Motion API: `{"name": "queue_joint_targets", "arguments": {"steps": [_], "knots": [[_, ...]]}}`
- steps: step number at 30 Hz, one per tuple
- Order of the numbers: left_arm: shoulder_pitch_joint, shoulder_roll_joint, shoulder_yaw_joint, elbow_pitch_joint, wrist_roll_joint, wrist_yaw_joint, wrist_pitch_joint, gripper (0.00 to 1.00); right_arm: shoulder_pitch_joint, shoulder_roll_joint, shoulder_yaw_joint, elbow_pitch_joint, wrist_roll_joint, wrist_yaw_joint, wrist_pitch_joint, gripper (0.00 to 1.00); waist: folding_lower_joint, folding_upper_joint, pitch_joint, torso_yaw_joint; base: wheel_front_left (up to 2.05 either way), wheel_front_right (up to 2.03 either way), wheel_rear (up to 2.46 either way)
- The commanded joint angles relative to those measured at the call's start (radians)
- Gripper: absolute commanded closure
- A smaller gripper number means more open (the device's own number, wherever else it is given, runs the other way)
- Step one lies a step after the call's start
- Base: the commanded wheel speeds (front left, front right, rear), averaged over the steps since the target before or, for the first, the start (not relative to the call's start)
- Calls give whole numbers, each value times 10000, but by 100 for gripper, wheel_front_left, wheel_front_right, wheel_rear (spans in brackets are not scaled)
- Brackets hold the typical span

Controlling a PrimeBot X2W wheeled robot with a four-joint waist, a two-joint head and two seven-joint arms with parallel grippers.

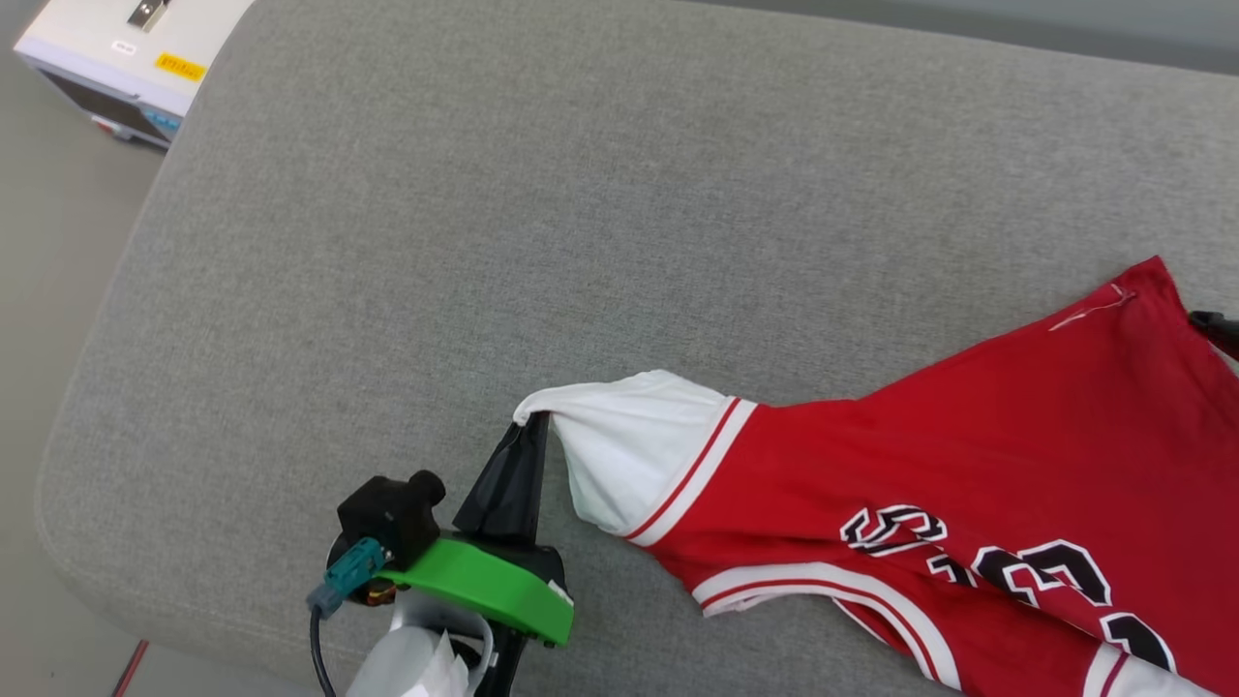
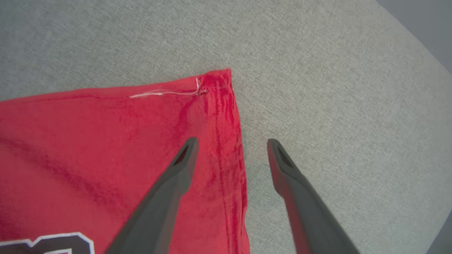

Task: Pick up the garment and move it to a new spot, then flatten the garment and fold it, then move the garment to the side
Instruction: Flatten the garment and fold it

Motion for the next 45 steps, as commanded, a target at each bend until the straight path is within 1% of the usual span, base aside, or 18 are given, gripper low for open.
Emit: {"name": "queue_joint_targets", "arguments": {"steps": [1, 7, 9, 12, 15, 16, 17, 18, 22, 26, 29, 33, 39, 42, 45], "knots": [[-212, -55, -32, -79, 32, -47, -58, 100, -432, 133, 311, 420, -111, -9, -3, 0, 0, 0, 278, 242, 0, 0, 0], [-394, -85, -169, -167, -6, -68, -58, 100, -1603, 598, 1164, 2281, -237, -9, -455, 0, 0, 0, 665, 453, 0, 0, 0], [-443, -91, -183, -186, -13, -72, -58, 100, -1778, 639, 1512, 2768, -351, -9, -616, 0, 0, 0, 789, 492, 0, 0, 0], [-500, -97, -181, -186, -23, -76, -58, 100, -1802, 633, 2080, 3432, -426, -9, -777, 0, 0, 0, 888, 517, 0, 0, 0], [-528, -102, -179, -164, -23, -73, -58, 100, -1631, 572, 2758, 3877, -125, -9, -778, 0, 0, 0, 900, 505, 0, 0, 0], [-523, -103, -163, -159, -21, -67, -58, 100, -1608, 566, 2910, 3914, 1, -9, -797, 4, 0, 0, 885, 471, 0, 0, 0], [-516, -104, -144, -156, -16, -60, -58, 100, -1630, 558, 3014, 3906, 111, -9, -930, 76, 0, 0, 868, 430, 0, 0, 0], [-510, -104, -128, -151, -8, -56, -58, 100, -1673, 543, 3103, 3882, 182, -9, -1131, 100, 0, 0, 833, 385, 0, 0, 0], [-475, -105, -61, -90, 111, -61, -58, 100, -2083, 225, 3823, 3508, 180, -9, -2138, 100, 0, 0, 533, 122, 0, 0, 0], [-476, 2, 27, -61, 307, -78, -59, 100, -2443, 52, 3935, 3023, 429, -9, -3487, 100, 0, 0, 71, -119, 0, 0, 0], [-556, 168, 130, -145, 415, -88, -59, 100, -2459, -115, 3771, 2654, 748, -9, -4485, 100, 0, 0, -289, -308, 0, 0, 0], [-857, 512, 269, -332, 550, -97, -55, 100, -2269, -341, 3267, 2162, 1002, -9, -5696, 100, 0, 0, -705, -532, 0, 0, 0], [-1924, 1080, 569, -914, 701, -87, 251, 100, -1812, -457, 2249, 1433, 956, -9, -6954, 100, 0, 0, -1131, -866, 0, 0, 0], [-2786, 1386, 605, -1175, 813, -102, 556, 100, -1732, -359, 1722, 1052, 883, -9, -7331, 100, 0, 0, -1204, -1033, 0, 0, 0], [-3842, 1628, 610, -1367, 847, -123, 845, 100, -1794, -90, 1093, 676, 723, -9, -7668, 100, 0, 0, -1217, -1233, 0, 0, 0]]}}
